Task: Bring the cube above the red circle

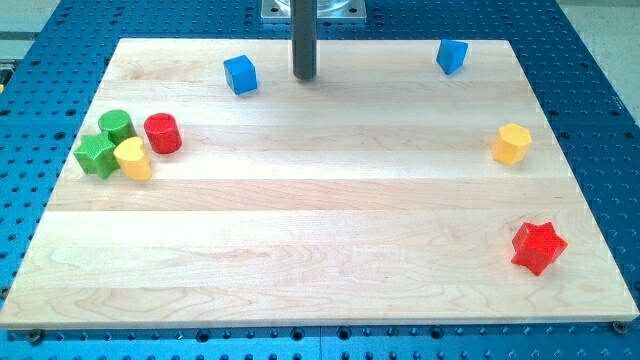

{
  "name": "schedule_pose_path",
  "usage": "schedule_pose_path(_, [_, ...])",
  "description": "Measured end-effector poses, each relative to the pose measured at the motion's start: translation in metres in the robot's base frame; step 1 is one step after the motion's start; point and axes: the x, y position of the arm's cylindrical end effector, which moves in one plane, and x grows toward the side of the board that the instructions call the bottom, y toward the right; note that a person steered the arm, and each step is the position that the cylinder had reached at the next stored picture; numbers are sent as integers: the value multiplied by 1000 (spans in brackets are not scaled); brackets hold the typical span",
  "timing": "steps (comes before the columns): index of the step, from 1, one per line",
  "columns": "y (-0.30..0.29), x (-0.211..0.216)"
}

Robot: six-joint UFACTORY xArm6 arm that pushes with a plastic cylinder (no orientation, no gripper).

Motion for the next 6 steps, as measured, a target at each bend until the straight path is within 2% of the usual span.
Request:
schedule_pose_path(1, [-76,4])
schedule_pose_path(2, [-95,67])
schedule_pose_path(3, [-68,58])
schedule_pose_path(4, [-77,90])
schedule_pose_path(5, [-122,91])
schedule_pose_path(6, [-131,87])
